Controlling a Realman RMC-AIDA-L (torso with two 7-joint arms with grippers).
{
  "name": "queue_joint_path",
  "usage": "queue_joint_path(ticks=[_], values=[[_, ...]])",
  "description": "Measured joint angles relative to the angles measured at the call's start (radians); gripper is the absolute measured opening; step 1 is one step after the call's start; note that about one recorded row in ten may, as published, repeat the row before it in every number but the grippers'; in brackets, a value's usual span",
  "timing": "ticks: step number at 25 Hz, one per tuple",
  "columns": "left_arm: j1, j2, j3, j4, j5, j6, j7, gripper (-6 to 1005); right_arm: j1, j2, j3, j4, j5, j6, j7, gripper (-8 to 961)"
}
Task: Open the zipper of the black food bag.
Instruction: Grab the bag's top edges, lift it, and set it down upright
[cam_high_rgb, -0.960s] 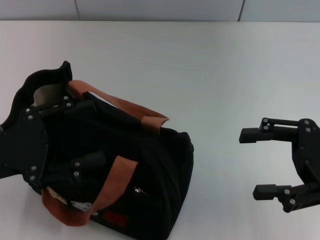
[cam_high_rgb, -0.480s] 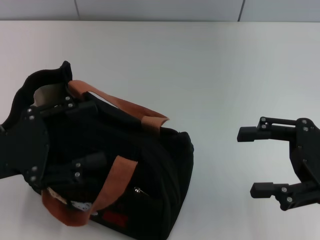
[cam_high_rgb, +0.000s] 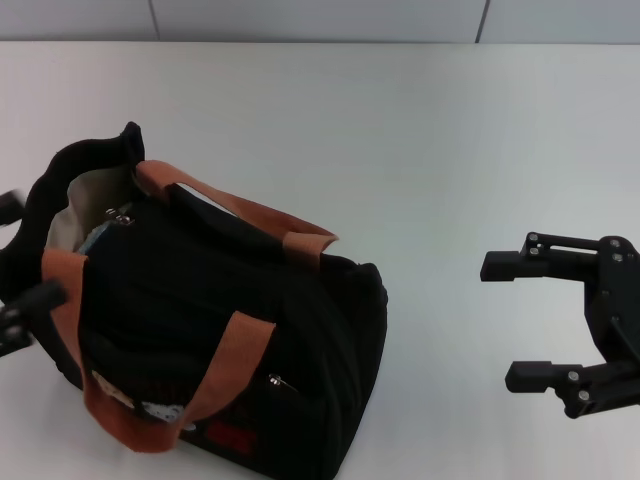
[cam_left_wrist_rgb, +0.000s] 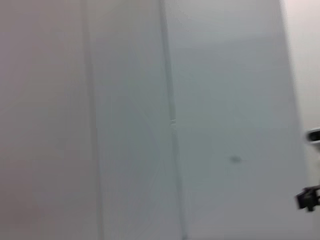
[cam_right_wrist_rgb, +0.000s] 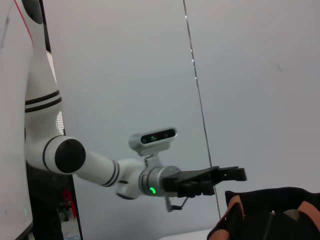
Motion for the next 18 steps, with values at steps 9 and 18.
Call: queue_joint_path(ticks=[9,18], values=[[0.057,0.045,-0.054,-0.177,0.058,-0.058,0.132,809,0.021,-0.002,-0.009,0.006,0.0,0.0,0.0,835],[-0.058,-0.004,-0.05,-0.206,0.173,-0.238,0.196,714,0.031,-0.002,-0.011,0.006,-0.003,0.0,0.004,834]])
